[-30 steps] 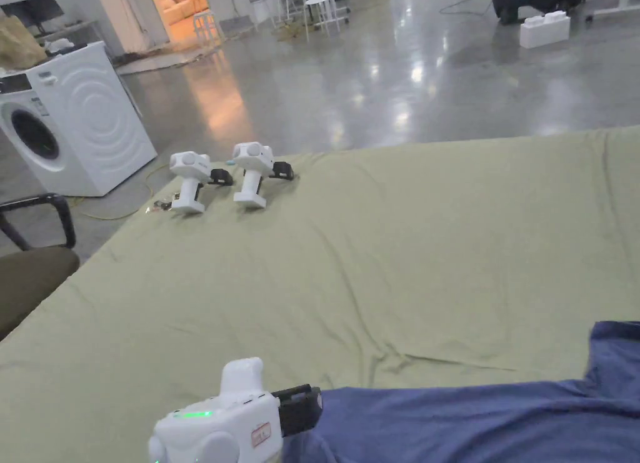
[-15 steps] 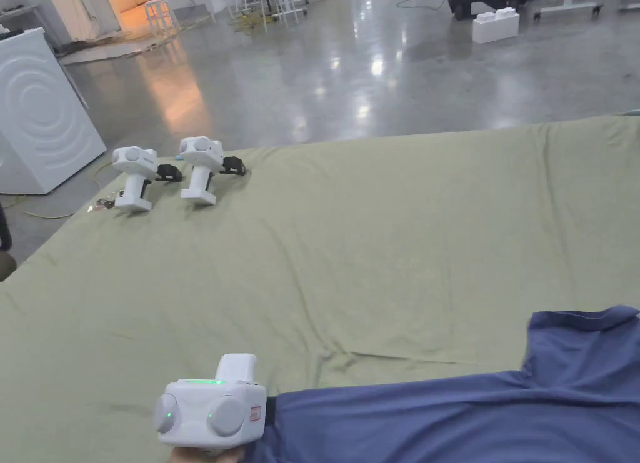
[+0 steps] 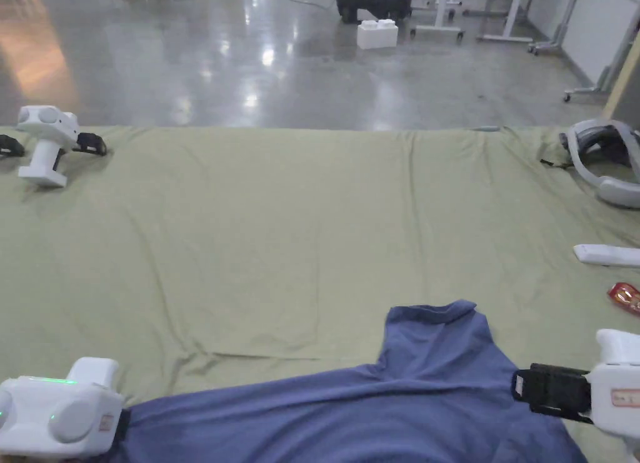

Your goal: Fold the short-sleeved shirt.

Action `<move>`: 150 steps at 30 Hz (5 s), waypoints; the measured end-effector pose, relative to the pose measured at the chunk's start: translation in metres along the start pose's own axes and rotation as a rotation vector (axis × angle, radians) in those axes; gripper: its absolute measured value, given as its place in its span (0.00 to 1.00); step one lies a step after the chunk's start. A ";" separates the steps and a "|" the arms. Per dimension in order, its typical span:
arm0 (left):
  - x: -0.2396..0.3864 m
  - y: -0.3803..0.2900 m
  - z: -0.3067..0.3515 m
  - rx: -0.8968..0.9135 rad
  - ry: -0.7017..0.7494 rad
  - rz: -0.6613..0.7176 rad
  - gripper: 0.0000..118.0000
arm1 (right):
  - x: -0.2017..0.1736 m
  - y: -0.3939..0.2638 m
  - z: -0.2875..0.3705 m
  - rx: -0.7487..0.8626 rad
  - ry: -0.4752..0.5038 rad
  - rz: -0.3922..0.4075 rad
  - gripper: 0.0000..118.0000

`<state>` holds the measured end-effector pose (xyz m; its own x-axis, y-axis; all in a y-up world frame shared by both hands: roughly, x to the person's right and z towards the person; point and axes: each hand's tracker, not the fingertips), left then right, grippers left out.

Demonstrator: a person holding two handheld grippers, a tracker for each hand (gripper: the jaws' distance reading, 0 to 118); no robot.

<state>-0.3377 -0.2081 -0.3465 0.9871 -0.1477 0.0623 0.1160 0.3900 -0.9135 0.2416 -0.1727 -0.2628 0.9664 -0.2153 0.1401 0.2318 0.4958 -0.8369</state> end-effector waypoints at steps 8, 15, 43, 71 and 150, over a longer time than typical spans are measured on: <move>-0.011 0.002 -0.001 0.001 -0.043 0.003 0.07 | -0.012 0.031 -0.104 -0.163 -0.202 0.147 0.74; -0.023 -0.002 0.004 0.019 -0.082 0.070 0.07 | -0.015 0.015 -0.083 -0.115 -0.168 0.141 0.21; -0.084 -0.211 0.129 0.191 -0.336 0.252 0.10 | 0.041 -0.247 0.119 0.083 0.000 -0.184 0.09; 0.041 -0.257 0.433 1.155 -0.172 -0.006 0.37 | -0.114 -0.217 0.273 0.803 0.012 0.292 0.13; -0.124 -0.178 0.185 0.565 -0.634 0.582 0.07 | -0.083 -0.258 0.215 0.545 0.213 0.001 0.02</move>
<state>-0.4598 -0.0907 -0.1175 0.7652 0.6434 0.0213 -0.5252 0.6431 -0.5574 0.1250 -0.1022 0.0555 0.9362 -0.3509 -0.0173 0.3088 0.8454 -0.4359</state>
